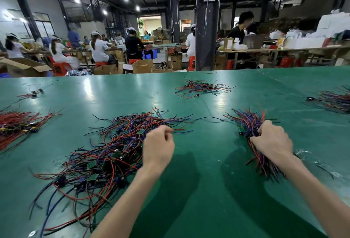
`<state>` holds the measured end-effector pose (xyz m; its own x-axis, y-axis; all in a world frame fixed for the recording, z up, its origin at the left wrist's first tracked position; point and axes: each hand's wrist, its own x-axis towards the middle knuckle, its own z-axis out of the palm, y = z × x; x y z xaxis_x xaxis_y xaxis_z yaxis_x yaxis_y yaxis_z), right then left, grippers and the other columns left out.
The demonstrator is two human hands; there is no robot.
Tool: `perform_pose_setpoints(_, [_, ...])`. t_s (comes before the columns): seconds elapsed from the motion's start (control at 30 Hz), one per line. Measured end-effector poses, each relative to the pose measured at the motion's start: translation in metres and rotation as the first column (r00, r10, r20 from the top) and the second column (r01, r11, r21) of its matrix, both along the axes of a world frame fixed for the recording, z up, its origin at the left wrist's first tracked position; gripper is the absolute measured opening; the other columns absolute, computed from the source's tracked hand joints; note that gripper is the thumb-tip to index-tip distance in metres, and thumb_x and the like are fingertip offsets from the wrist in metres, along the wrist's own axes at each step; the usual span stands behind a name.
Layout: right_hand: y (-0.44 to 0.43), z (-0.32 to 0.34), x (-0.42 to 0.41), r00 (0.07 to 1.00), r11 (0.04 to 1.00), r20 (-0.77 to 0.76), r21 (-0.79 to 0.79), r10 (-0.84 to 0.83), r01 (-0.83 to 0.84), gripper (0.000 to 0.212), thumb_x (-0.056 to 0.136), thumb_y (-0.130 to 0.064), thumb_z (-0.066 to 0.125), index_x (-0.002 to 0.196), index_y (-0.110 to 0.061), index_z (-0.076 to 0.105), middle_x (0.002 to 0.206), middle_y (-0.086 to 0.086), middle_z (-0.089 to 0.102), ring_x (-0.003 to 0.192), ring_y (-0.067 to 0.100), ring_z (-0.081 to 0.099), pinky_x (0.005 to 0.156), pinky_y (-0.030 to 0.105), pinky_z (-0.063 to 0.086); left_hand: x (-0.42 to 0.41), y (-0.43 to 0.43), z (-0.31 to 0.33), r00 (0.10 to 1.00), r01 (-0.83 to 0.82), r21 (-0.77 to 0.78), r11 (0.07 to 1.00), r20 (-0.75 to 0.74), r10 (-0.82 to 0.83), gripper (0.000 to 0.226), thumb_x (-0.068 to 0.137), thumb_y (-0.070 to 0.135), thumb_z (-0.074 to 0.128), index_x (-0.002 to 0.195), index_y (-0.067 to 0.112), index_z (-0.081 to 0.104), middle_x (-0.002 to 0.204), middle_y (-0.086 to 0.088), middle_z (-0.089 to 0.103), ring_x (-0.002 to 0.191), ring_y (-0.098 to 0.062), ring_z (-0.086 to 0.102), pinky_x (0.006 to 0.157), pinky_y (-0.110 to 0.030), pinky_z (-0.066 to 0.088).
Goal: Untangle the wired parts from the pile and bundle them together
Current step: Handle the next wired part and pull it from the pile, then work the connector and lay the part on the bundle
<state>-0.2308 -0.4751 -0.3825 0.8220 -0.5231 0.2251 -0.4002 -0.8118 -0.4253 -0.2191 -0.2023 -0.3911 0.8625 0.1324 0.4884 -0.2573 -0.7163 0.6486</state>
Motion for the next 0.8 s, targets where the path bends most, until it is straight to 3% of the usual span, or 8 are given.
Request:
perform_pose_setpoints(0.07, [0.008, 0.000, -0.004, 0.999, 0.995, 0.039, -0.100, 0.026, -0.021, 0.028, 0.083, -0.021, 0.065, 0.095, -0.005, 0.046, 0.100, 0.023, 0.063, 0.094, 0.040, 0.060, 0.067, 0.036, 0.038, 0.007, 0.021, 0.007, 0.976, -0.214, 0.213, 0.953, 0.094, 0.198, 0.026, 0.088, 0.004, 0.052, 0.109, 0.011, 0.067, 0.101, -0.007, 0.069, 0.096, -0.020, 0.057, 0.084, -0.028, 0.044])
perform_pose_setpoints(0.13, [0.019, 0.000, -0.007, 0.991, 0.982, 0.116, -0.180, 0.074, -0.052, 0.028, 0.087, -0.025, 0.062, 0.094, -0.006, 0.044, 0.098, 0.022, 0.064, 0.091, 0.041, 0.062, 0.067, 0.038, 0.041, 0.015, 0.045, 0.011, 0.934, -0.344, 0.422, 0.839, 0.060, 0.353, 0.032, 0.084, 0.003, 0.052, 0.111, 0.014, 0.065, 0.105, -0.008, 0.067, 0.101, -0.024, 0.051, 0.086, -0.032, 0.042])
perform_pose_setpoints(0.23, [0.041, -0.003, -0.012, 0.962, 0.966, 0.200, -0.219, 0.185, -0.140, 0.027, 0.089, -0.028, 0.058, 0.101, -0.008, 0.045, 0.099, 0.017, 0.064, 0.089, 0.039, 0.064, 0.070, 0.040, 0.046, 0.022, 0.068, 0.013, 0.877, -0.346, 0.529, 0.775, -0.112, 0.468, 0.024, 0.091, 0.017, 0.051, 0.108, 0.017, 0.068, 0.109, -0.007, 0.066, 0.106, -0.028, 0.050, 0.087, -0.036, 0.043])
perform_pose_setpoints(0.3, [0.056, -0.008, -0.014, 0.943, 0.947, 0.193, -0.229, 0.270, -0.224, 0.029, 0.090, -0.033, 0.056, 0.105, -0.011, 0.044, 0.099, 0.014, 0.065, 0.088, 0.036, 0.065, 0.071, 0.040, 0.047, 0.025, 0.072, 0.009, 0.867, -0.328, 0.562, 0.759, -0.141, 0.479, 0.031, 0.097, 0.034, 0.046, 0.107, 0.016, 0.069, 0.108, -0.007, 0.066, 0.107, -0.029, 0.051, 0.086, -0.037, 0.044])
perform_pose_setpoints(0.43, [0.076, -0.022, -0.019, 0.905, 0.905, 0.161, -0.242, 0.394, -0.351, 0.030, 0.091, -0.037, 0.053, 0.110, -0.016, 0.043, 0.100, 0.009, 0.066, 0.088, 0.033, 0.065, 0.069, 0.037, 0.045, 0.030, 0.071, 0.004, 0.881, -0.305, 0.558, 0.772, -0.143, 0.451, 0.037, 0.094, 0.049, 0.048, 0.107, 0.021, 0.070, 0.108, -0.007, 0.066, 0.108, -0.029, 0.050, 0.090, -0.038, 0.043])
perform_pose_setpoints(0.63, [0.084, -0.032, -0.021, 0.866, 0.874, 0.150, -0.180, 0.477, -0.451, 0.030, 0.092, -0.037, 0.050, 0.114, -0.018, 0.043, 0.091, 0.002, 0.064, 0.086, 0.031, 0.062, 0.066, 0.036, 0.042, 0.028, 0.070, 0.005, 0.928, -0.296, 0.463, 0.835, -0.069, 0.367, 0.020, 0.093, 0.024, 0.055, 0.101, 0.016, 0.071, 0.099, -0.008, 0.069, 0.103, -0.030, 0.052, 0.088, -0.038, 0.042])
perform_pose_setpoints(0.8, [0.083, -0.032, -0.021, 0.850, 0.869, 0.193, -0.185, 0.491, -0.460, 0.029, 0.093, -0.035, 0.050, 0.116, -0.019, 0.043, 0.088, 0.001, 0.065, 0.084, 0.031, 0.062, 0.063, 0.035, 0.038, 0.022, 0.062, 0.014, 0.955, -0.295, 0.209, 0.932, 0.083, 0.284, 0.019, 0.095, 0.010, 0.049, 0.103, 0.001, 0.063, 0.093, -0.017, 0.067, 0.090, -0.034, 0.058, 0.077, -0.042, 0.048])
